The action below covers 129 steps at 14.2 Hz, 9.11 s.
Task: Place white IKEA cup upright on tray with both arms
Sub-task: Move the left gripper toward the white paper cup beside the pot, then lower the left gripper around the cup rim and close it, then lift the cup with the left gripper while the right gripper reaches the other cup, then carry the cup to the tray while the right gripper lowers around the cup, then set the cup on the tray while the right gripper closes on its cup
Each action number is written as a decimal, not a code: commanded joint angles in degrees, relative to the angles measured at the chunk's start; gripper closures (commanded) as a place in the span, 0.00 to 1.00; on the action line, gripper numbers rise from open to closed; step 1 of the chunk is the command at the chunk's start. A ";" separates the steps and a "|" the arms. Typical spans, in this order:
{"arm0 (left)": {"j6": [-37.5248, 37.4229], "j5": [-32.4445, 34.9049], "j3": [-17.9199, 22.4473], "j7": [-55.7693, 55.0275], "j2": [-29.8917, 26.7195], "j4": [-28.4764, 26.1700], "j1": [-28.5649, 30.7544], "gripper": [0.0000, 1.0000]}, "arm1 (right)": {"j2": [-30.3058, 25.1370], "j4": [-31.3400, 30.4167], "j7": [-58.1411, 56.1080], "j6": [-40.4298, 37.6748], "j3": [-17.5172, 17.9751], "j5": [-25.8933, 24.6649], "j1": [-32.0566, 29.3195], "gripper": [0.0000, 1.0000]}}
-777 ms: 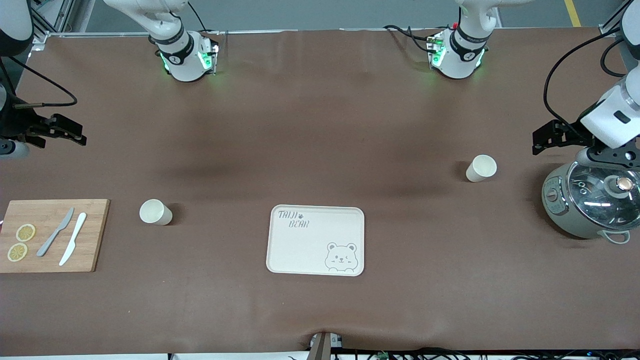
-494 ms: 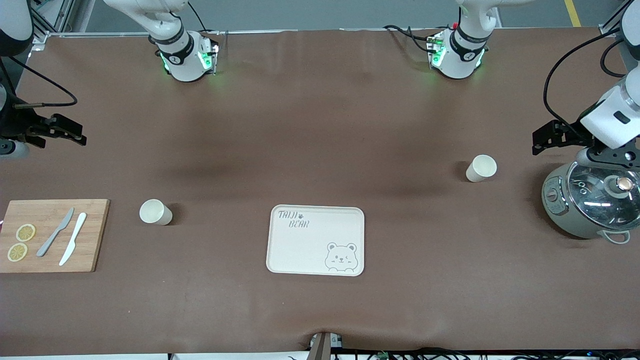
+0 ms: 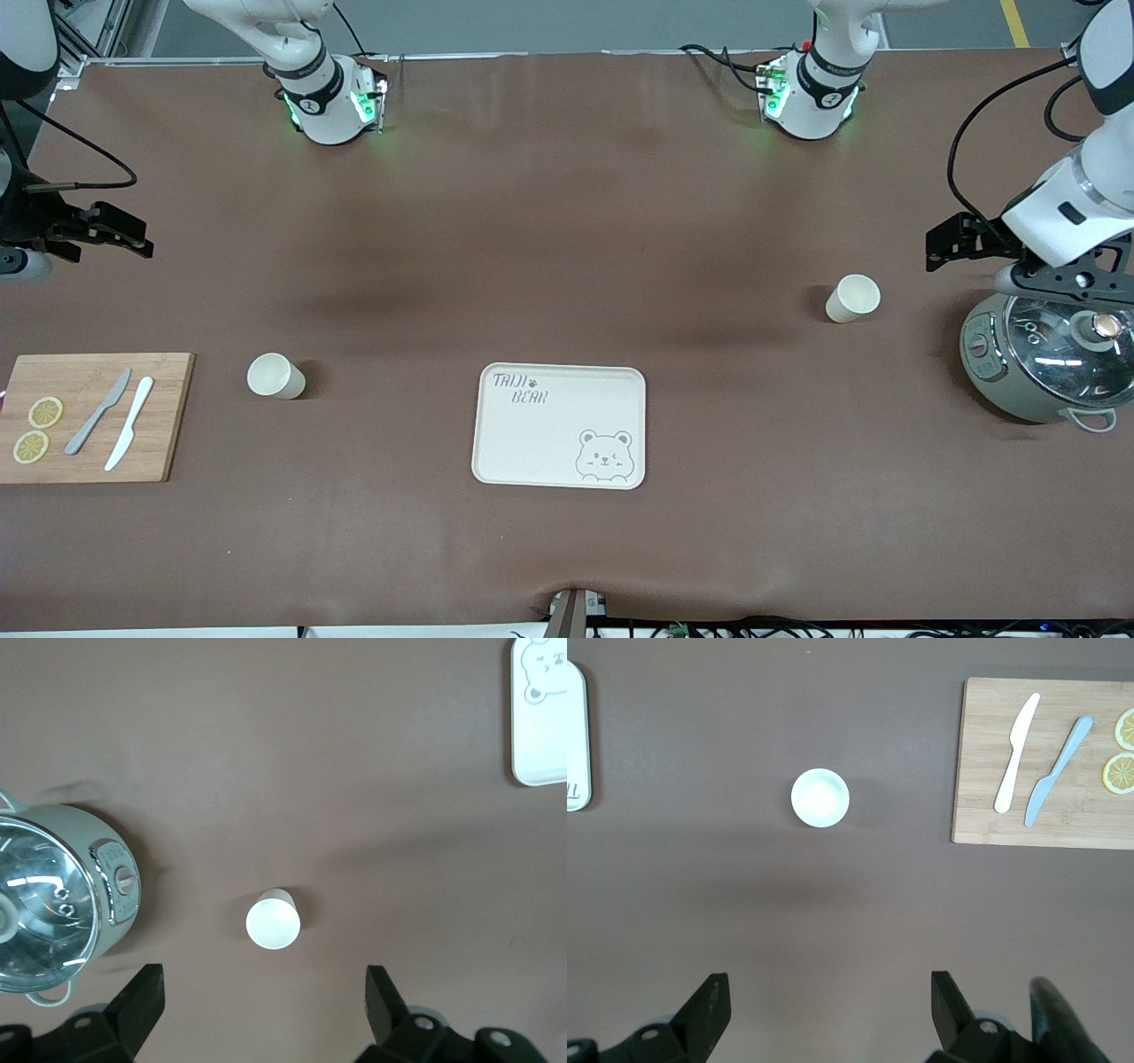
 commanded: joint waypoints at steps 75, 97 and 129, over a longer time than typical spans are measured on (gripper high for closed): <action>61.61 -0.61 -4.69 4.99 4.07 -46.81 9.47 1.00 | 12.36 -12.03 4.07 31.28 0.33 -3.19 -0.29 0.00; 19.92 8.35 -14.02 -36.16 33.33 13.76 -12.32 1.00 | 20.72 -19.06 4.34 50.62 0.07 -3.19 -0.56 0.00; 36.79 4.93 -5.85 -42.94 47.22 21.33 -24.89 1.00 | 26.44 -24.16 4.34 65.04 0.16 -3.19 -0.47 0.10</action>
